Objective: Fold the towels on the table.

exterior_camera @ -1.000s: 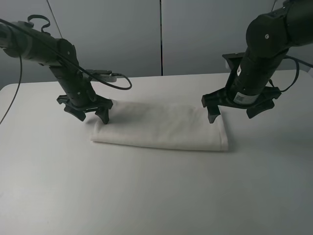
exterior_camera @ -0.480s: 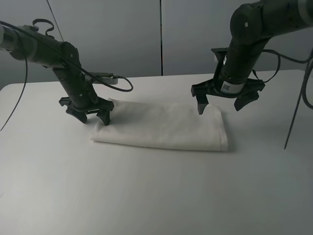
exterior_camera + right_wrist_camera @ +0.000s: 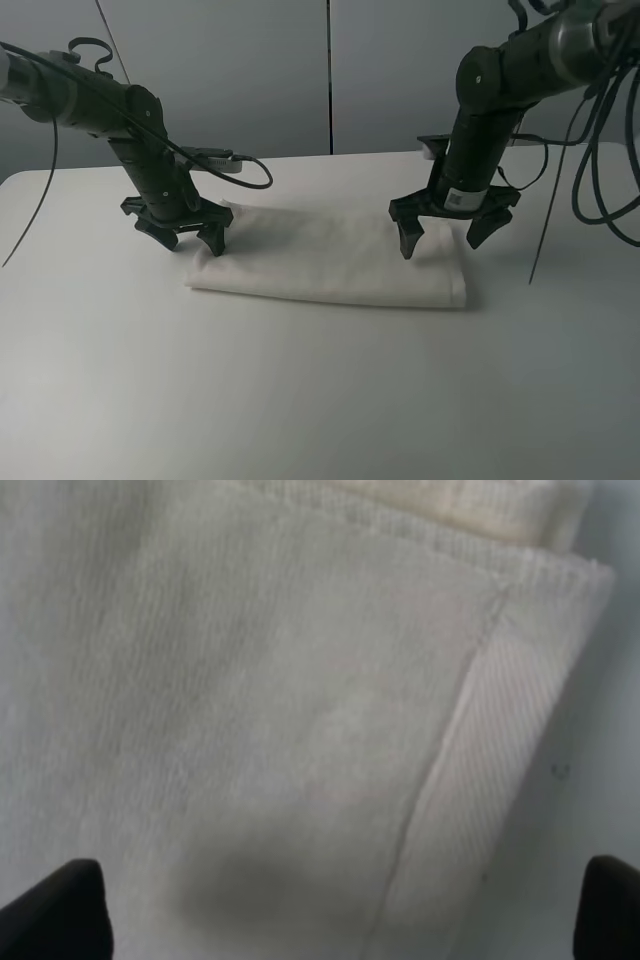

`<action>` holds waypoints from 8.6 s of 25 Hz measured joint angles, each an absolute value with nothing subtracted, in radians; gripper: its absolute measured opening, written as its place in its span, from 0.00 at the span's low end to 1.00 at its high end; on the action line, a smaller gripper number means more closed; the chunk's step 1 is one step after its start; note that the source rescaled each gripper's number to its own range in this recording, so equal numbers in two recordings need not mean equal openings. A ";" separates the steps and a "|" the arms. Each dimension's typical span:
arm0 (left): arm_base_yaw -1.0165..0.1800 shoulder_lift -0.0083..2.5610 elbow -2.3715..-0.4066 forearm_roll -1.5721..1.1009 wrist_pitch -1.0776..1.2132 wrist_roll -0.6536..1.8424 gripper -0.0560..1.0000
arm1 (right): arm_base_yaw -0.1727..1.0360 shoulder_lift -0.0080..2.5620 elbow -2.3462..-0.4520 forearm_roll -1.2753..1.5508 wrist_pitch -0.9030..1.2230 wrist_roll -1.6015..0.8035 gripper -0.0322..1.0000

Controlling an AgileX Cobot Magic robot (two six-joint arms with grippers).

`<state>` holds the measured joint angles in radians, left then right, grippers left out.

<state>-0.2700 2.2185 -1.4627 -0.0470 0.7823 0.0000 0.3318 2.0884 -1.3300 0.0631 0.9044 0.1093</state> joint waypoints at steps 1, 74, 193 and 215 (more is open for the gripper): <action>-0.270 2.219 -1.463 -0.047 0.782 0.000 0.96 | 0.332 2.101 -1.330 0.063 0.904 0.102 0.99; -0.270 2.219 -1.465 -0.081 0.804 0.018 0.96 | 0.331 1.926 -1.242 0.304 0.896 -0.047 0.06; -0.270 0.351 -0.691 -0.046 1.131 0.005 0.96 | 0.529 0.314 -0.610 0.016 1.046 0.010 1.00; -0.270 0.000 -0.515 -0.103 1.084 -0.016 0.96 | 0.529 0.001 -0.514 0.099 1.110 -0.128 1.00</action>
<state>-0.2700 0.0000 -0.5154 -0.1029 1.0843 -0.0159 0.5288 0.0007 -0.5139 0.0991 1.1100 -0.1276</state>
